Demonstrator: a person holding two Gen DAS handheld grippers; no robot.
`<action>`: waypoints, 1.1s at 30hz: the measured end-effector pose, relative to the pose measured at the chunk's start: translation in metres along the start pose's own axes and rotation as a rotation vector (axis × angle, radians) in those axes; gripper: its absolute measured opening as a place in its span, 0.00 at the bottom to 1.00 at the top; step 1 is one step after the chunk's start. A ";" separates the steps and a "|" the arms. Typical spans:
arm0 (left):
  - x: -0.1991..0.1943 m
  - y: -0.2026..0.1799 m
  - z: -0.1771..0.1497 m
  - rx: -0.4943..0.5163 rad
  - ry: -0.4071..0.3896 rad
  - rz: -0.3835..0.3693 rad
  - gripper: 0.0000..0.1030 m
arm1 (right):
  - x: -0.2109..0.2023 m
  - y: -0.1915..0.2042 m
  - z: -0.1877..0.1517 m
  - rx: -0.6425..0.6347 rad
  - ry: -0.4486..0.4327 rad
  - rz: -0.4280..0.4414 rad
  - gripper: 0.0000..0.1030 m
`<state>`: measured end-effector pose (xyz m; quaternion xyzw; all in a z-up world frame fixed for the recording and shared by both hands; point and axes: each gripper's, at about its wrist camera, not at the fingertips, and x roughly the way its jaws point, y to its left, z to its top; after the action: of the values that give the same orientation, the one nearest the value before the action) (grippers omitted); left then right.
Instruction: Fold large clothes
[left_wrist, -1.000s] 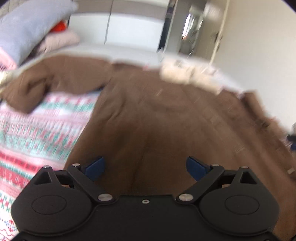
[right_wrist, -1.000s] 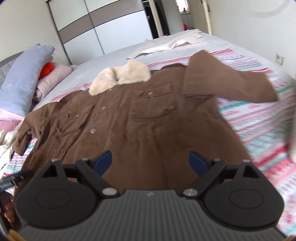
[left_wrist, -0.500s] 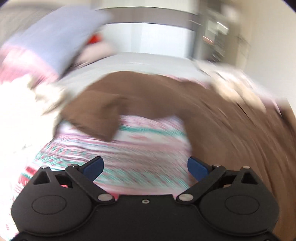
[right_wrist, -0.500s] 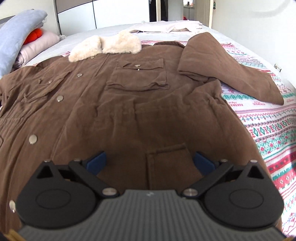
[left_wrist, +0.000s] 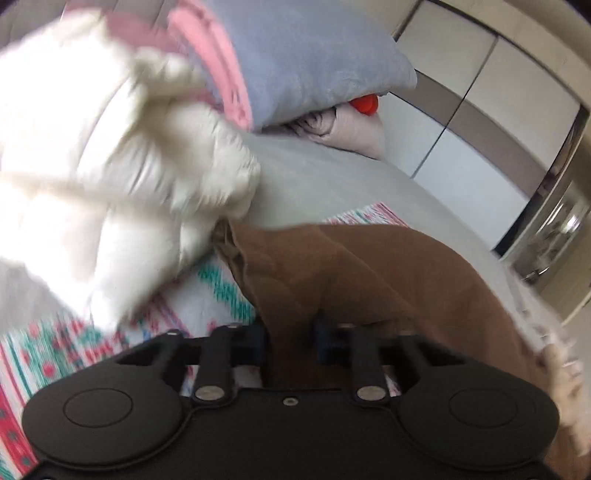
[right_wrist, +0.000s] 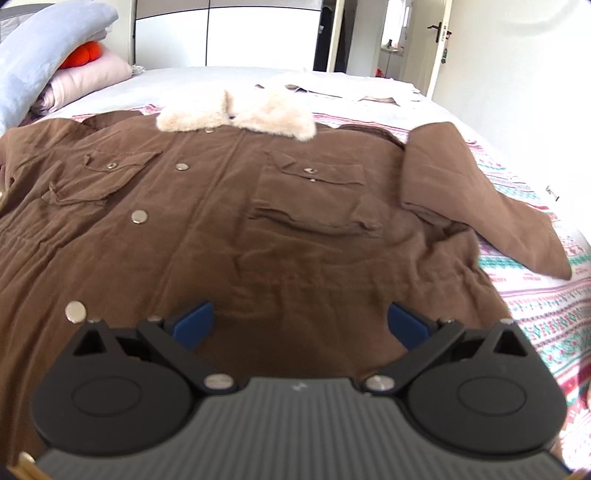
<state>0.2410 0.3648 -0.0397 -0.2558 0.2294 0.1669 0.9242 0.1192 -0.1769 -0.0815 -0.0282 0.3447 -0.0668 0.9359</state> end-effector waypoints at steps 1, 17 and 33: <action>-0.006 -0.012 0.008 0.061 -0.043 0.022 0.10 | 0.001 0.002 0.001 0.003 -0.001 0.007 0.99; 0.054 -0.057 0.065 0.514 0.080 0.595 0.26 | 0.009 0.006 0.011 0.041 -0.032 -0.006 0.99; -0.051 -0.222 -0.027 0.465 0.048 -0.071 1.00 | -0.015 -0.069 0.038 0.269 -0.095 -0.050 1.00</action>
<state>0.2839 0.1597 0.0534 -0.0478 0.2745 0.0708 0.9578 0.1251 -0.2425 -0.0360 0.0857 0.2871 -0.1345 0.9445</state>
